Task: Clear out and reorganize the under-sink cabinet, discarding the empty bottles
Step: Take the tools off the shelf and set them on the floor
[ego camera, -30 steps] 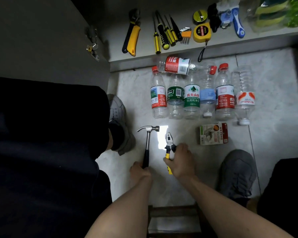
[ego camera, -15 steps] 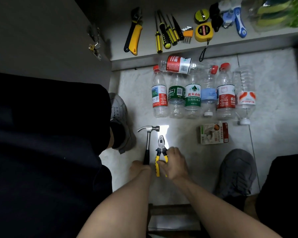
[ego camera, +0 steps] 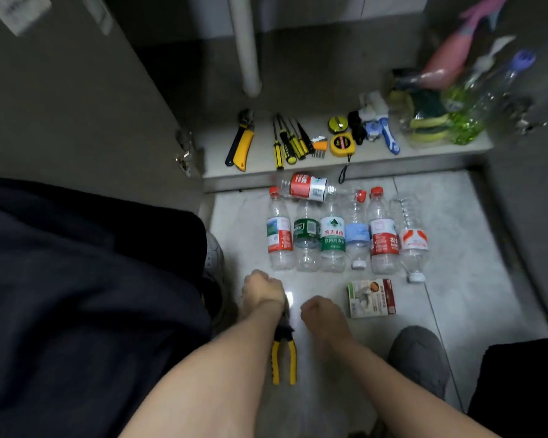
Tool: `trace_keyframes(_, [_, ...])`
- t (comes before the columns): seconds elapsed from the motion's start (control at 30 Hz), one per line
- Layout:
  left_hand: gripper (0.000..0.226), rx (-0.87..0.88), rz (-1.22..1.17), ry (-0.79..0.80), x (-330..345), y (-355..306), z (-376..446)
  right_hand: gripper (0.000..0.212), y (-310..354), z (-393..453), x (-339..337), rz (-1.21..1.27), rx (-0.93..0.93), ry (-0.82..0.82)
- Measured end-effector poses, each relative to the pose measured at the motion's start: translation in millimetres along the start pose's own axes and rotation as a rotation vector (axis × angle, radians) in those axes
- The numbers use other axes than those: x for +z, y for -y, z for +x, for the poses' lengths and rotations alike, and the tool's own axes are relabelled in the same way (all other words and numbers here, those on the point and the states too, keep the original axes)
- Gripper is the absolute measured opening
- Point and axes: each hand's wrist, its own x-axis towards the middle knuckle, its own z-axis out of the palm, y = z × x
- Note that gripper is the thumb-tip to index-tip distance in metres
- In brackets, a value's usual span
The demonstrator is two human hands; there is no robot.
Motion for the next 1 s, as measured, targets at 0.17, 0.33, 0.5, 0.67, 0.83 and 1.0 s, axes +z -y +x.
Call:
trace_keyframes(0.17, [0.027, 0.268, 0.027, -0.060, -29, -81, 24, 0.018, 48, 14, -61, 0.126, -0.112, -0.035])
trace_keyframes(0.33, [0.016, 0.444, 0.096, -0.148, -75, -152, 67, 0.017, 110, 46, -132, 0.012, -0.238, -0.076])
trace_keyframes(0.5, [0.029, 0.546, 0.457, -0.026, -146, -221, 144, 0.015, 178, 86, -170, -0.121, -0.375, -0.093])
trace_keyframes(0.67, [0.032, 0.515, 0.531, -0.044, -175, -234, 215, 0.019, 255, 143, -168, -0.273, -0.462, -0.121])
trace_keyframes(0.83, [0.029, 0.523, 0.474, -0.051, -143, -223, 244, 0.034, 321, 195, -126, -0.418, -0.439, -0.184])
trace_keyframes(1.0, [0.024, 0.484, 0.370, -0.008, -131, -211, 271, 0.043, 342, 228, -109, -0.466, -0.363, -0.226])
